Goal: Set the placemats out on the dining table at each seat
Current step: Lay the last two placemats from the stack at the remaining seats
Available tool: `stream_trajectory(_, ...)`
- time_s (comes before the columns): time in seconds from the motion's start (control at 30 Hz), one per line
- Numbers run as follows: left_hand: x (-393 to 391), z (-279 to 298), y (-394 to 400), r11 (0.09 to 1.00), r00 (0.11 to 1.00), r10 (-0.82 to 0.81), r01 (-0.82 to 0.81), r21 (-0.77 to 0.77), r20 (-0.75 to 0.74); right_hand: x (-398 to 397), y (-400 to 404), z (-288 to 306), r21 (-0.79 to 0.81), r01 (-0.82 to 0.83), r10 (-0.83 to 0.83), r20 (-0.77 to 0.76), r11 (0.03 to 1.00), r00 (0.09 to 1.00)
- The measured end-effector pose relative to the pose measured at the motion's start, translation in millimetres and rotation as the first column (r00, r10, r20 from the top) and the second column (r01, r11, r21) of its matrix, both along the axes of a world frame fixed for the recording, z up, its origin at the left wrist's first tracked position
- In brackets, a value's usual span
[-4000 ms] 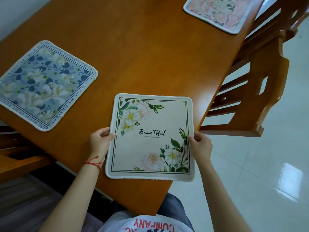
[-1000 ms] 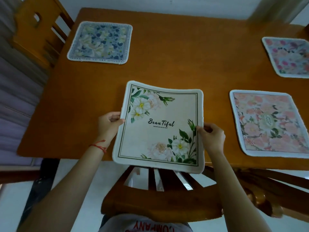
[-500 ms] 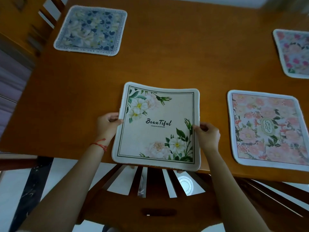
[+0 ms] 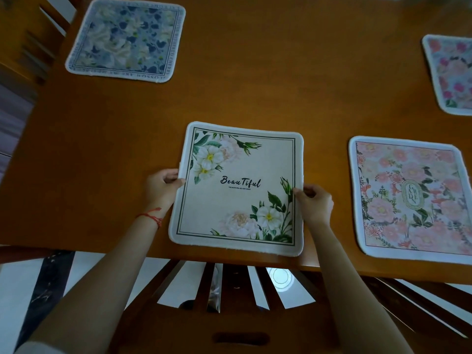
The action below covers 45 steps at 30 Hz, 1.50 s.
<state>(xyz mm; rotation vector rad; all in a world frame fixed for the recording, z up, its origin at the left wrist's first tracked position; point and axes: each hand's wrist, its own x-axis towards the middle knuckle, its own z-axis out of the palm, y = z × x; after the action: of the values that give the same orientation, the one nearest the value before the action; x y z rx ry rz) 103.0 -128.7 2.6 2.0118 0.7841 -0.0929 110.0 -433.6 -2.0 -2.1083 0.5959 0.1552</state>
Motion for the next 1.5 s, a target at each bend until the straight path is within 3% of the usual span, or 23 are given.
stream_trajectory(1.5, 8.6, -11.1, 5.5, 0.990, 0.994, -0.080, 0.070, 0.125, 0.077, 14.6, -2.2, -3.1, -0.049, -0.013, 0.015, 0.028, 0.999, 0.999)
